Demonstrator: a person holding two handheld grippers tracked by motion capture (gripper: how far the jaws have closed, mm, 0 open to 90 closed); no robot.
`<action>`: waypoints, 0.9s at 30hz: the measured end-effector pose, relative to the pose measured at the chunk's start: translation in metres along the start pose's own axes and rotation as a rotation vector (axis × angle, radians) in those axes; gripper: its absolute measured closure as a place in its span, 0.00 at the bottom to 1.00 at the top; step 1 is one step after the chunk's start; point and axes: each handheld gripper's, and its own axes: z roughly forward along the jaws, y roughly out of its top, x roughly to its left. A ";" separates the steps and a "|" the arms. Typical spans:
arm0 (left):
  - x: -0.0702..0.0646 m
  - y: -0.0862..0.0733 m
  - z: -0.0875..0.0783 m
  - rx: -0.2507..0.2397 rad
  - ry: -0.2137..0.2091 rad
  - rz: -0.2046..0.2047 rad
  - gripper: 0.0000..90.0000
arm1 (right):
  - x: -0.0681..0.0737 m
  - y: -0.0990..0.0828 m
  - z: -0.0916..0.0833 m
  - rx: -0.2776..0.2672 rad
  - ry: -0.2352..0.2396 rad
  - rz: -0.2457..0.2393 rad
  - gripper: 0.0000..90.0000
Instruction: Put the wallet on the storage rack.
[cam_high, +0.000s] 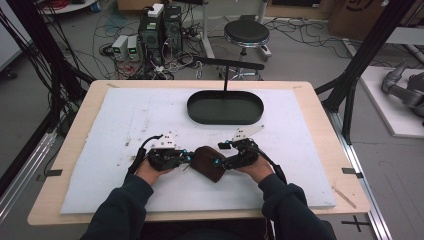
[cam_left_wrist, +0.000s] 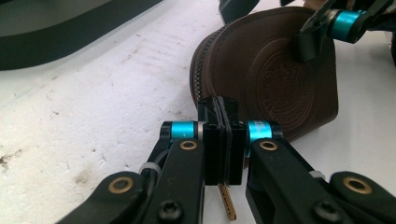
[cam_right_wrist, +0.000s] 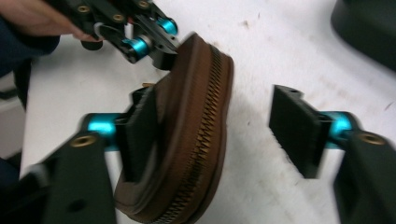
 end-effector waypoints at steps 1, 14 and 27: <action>0.000 0.000 0.000 0.000 0.001 0.001 0.98 | -0.003 -0.001 0.001 0.000 0.016 0.030 0.33; 0.008 0.001 -0.013 -0.084 0.078 -0.071 0.77 | -0.003 -0.002 -0.003 0.024 0.109 0.079 0.72; 0.037 -0.009 -0.063 -0.178 0.305 -0.143 0.23 | -0.031 0.012 -0.050 -0.082 -0.230 0.016 0.75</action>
